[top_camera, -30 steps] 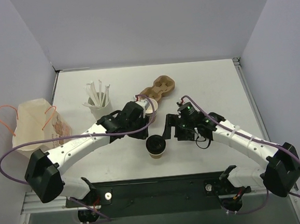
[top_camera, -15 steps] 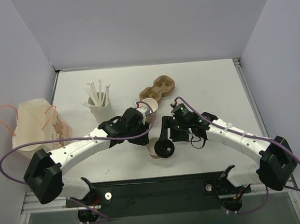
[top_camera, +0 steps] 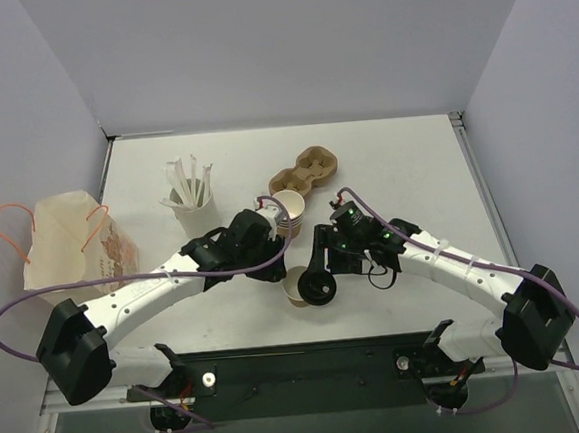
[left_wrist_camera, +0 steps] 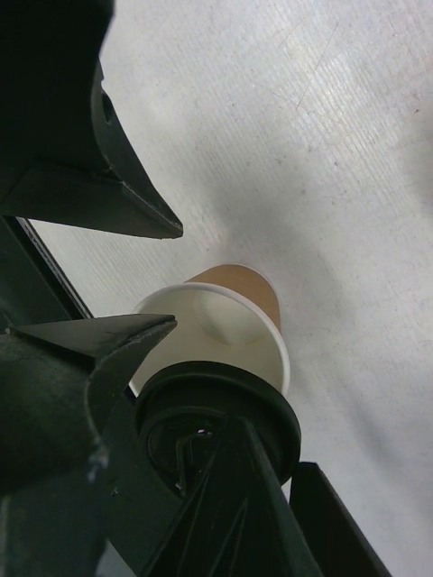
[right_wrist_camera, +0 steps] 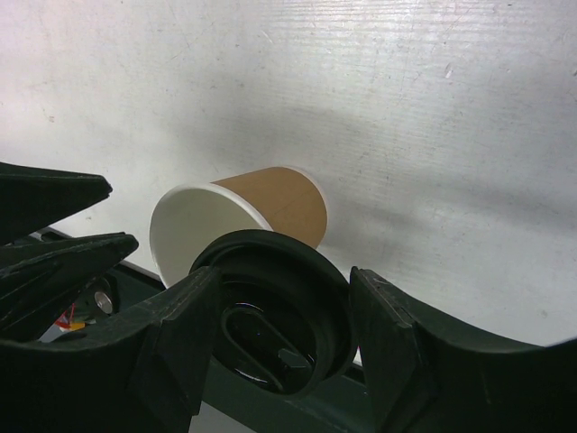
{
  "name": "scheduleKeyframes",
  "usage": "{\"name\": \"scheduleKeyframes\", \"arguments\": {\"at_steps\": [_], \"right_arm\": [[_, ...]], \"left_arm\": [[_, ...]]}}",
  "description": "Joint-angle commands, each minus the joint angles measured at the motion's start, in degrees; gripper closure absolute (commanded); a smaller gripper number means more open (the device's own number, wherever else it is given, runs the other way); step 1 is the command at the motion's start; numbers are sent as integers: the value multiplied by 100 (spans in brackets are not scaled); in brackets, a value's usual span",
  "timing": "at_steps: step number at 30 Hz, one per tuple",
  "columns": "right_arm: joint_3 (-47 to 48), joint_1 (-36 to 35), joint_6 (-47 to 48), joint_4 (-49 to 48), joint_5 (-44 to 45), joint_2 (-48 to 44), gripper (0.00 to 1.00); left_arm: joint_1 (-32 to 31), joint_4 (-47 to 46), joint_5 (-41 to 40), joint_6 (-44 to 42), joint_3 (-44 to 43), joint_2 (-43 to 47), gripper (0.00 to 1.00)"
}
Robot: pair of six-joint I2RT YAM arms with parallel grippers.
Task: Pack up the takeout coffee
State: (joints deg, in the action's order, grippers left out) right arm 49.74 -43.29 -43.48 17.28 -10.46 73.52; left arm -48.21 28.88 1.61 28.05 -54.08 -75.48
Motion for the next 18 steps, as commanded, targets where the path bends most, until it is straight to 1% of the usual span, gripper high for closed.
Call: {"name": "scheduleKeyframes", "arguments": {"at_steps": [1, 7, 18], "right_arm": [[-25, -92, -99, -31, 211, -118, 42], [-34, -118, -134, -40, 264, -127, 42], [27, -127, -152, -32, 290, -127, 43]], "left_arm": [[-31, -444, 356, 42, -32, 323, 51], [-92, -866, 788, 7, 179, 429, 50], [-171, -1060, 1078, -37, 188, 157, 50]]}}
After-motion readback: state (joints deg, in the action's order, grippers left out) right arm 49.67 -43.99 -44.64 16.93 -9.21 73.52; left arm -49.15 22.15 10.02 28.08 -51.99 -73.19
